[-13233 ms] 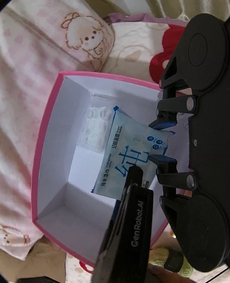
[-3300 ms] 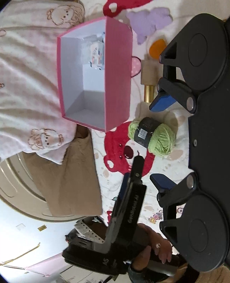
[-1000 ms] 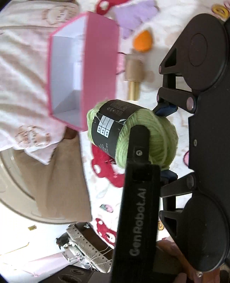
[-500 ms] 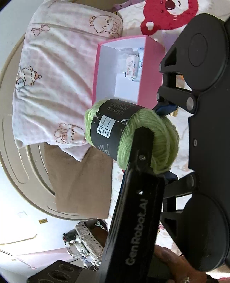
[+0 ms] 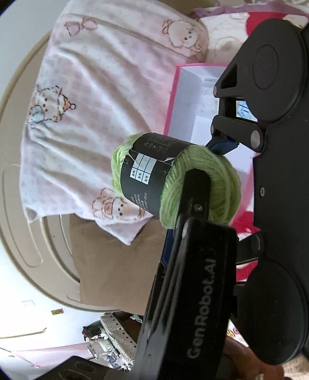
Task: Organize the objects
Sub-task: 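Carry the yarn ball into the pink box and release it, then withdraw the right gripper and move it to the gold-capped foundation bottle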
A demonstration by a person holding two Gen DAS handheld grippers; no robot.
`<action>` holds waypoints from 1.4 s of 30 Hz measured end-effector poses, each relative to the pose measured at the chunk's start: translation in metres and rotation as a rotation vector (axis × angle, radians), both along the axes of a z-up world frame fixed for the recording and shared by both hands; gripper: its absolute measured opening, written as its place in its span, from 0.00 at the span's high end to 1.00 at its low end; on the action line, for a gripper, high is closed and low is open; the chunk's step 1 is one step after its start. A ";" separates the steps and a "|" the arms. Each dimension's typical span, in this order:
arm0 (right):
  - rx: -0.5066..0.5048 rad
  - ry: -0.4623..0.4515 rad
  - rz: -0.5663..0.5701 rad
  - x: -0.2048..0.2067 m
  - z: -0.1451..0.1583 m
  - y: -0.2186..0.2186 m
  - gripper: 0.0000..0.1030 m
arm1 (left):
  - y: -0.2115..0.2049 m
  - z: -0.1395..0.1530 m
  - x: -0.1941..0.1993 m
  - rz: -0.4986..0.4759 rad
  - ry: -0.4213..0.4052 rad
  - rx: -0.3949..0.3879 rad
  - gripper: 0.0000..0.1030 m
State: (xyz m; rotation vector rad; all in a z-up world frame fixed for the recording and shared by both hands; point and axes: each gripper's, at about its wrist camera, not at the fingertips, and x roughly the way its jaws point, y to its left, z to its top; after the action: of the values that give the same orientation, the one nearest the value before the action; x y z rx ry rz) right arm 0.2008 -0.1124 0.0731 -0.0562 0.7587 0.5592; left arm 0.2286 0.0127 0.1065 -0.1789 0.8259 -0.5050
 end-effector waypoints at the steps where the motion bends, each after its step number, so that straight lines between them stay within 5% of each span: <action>1: 0.020 0.026 0.009 0.010 -0.007 -0.002 0.36 | 0.000 -0.007 0.010 0.018 0.018 -0.006 0.53; 14: 0.072 0.215 -0.070 0.084 -0.131 -0.019 0.36 | -0.021 -0.132 0.092 0.050 0.203 -0.014 0.53; 22: 0.035 0.325 -0.099 0.104 -0.171 -0.014 0.36 | -0.021 -0.175 0.111 0.072 0.293 -0.028 0.57; 34: 0.036 0.326 -0.074 0.086 -0.160 -0.035 0.30 | -0.027 -0.204 0.110 0.087 0.352 -0.014 0.58; 42: 0.028 0.234 -0.060 0.048 -0.109 -0.049 0.30 | -0.025 -0.142 0.079 0.073 0.250 0.081 0.51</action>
State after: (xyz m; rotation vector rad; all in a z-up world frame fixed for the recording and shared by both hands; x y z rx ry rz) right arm 0.2490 -0.1612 -0.0355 0.0582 0.9766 0.5246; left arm 0.3079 -0.0127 -0.0353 -0.1987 1.0782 -0.3842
